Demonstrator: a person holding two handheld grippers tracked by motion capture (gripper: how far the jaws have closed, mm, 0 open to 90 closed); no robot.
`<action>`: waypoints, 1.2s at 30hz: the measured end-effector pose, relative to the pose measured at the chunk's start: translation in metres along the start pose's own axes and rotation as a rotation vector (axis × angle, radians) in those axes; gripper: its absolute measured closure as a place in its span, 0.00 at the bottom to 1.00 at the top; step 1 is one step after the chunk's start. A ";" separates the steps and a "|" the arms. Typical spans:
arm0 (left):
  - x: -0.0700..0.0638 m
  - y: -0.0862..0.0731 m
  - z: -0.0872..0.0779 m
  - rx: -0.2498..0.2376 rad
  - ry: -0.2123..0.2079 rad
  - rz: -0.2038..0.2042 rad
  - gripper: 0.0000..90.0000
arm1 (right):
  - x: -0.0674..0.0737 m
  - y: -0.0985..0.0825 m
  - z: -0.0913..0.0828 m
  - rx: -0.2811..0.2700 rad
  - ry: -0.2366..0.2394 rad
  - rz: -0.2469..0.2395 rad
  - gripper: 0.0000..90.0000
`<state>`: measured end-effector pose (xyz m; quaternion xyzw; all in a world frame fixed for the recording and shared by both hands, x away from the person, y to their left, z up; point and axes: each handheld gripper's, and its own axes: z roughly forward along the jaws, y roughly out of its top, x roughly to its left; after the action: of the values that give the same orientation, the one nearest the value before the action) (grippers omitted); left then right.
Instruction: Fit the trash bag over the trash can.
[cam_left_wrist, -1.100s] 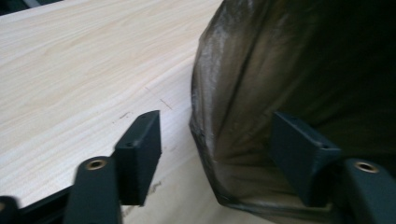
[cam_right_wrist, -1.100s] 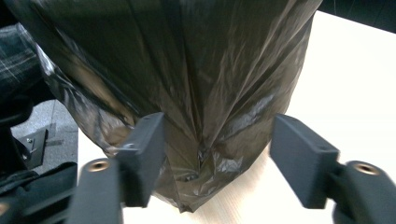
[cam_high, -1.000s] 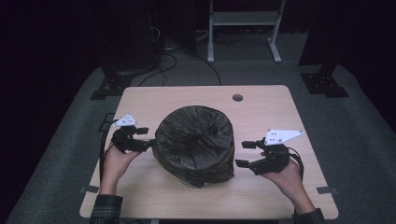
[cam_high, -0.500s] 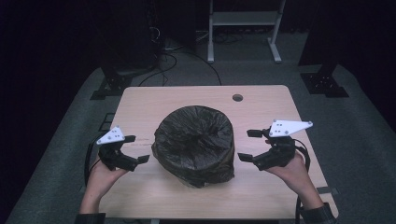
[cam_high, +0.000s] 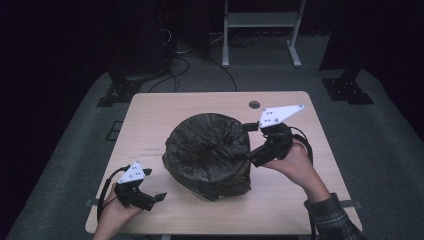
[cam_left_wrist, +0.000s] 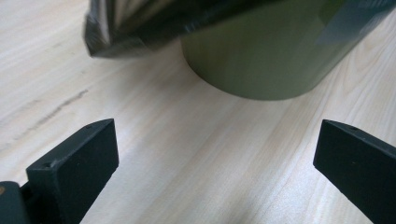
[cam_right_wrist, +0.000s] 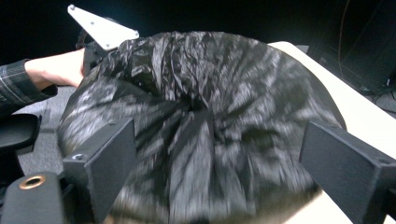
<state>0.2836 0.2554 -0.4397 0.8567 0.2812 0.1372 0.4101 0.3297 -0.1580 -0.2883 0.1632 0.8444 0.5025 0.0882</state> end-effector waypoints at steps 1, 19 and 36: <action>-0.001 -0.002 0.004 0.006 -0.003 0.004 0.00 | 0.000 0.004 0.005 0.004 0.004 -0.008 0.11; -0.006 -0.015 0.043 0.144 -0.006 0.061 0.00 | 0.001 0.022 0.090 0.294 0.049 -0.104 0.11; -0.004 -0.020 0.045 0.101 -0.032 0.039 0.00 | 0.005 0.025 0.102 0.454 0.071 -0.126 0.11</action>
<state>0.2937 0.2349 -0.4836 0.8838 0.2643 0.1170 0.3679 0.3616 -0.0621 -0.3153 0.1080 0.9469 0.2984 0.0509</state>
